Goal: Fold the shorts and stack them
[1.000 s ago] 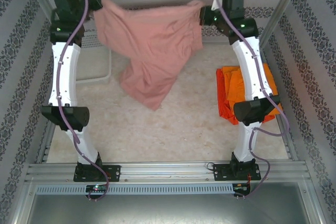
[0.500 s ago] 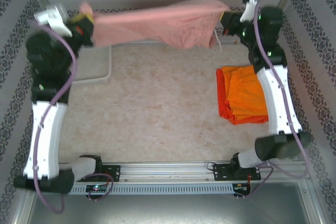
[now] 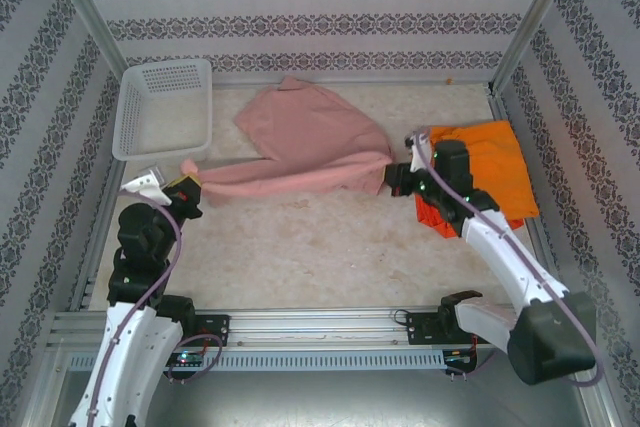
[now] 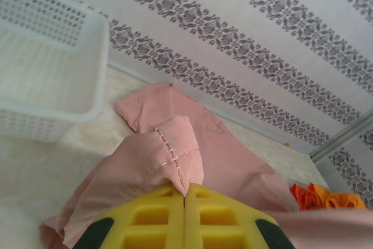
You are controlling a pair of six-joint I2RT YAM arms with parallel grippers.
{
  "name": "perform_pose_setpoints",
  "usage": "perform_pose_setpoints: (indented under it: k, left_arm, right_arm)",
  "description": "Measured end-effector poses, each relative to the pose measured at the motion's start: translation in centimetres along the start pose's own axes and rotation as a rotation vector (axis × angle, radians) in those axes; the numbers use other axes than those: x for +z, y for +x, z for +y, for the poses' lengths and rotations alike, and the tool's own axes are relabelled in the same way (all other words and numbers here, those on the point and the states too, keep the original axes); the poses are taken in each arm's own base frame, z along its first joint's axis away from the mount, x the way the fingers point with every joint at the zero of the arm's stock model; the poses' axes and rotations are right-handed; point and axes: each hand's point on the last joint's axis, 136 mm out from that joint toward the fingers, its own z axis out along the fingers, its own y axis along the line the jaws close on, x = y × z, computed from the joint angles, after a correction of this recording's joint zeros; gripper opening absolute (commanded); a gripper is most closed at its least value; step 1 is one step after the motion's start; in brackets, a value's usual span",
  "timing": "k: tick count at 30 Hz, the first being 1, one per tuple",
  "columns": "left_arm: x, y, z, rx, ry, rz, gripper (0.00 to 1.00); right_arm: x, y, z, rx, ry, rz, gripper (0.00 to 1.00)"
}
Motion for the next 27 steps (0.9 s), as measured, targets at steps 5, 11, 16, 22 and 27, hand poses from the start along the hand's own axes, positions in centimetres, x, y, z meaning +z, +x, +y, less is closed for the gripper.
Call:
perform_pose_setpoints:
  k: [5,11,16,22,27]
  left_arm:
    - [-1.6,2.3,2.4,-0.064,-0.094,0.036,0.33]
    - [-3.9,1.0,2.9,-0.038,-0.177,0.028,0.81]
    - [-7.0,-5.9,-0.9,0.014,-0.127,-0.123,0.92]
    - [-4.9,-4.7,-0.7,0.007,-0.123,-0.053,0.95]
    - [-1.0,2.0,2.6,-0.052,-0.182,0.154,0.96]
  right_arm:
    - [-0.2,5.7,2.2,0.035,-0.05,0.148,0.38]
    - [-1.1,10.2,4.7,0.098,-0.134,0.331,0.67]
    - [-2.8,9.7,6.9,0.102,-0.186,0.35,0.88]
    - [-2.0,7.7,10.3,0.094,-0.262,0.343,0.91]
    - [1.8,10.0,12.4,0.125,-0.26,0.475,0.9]
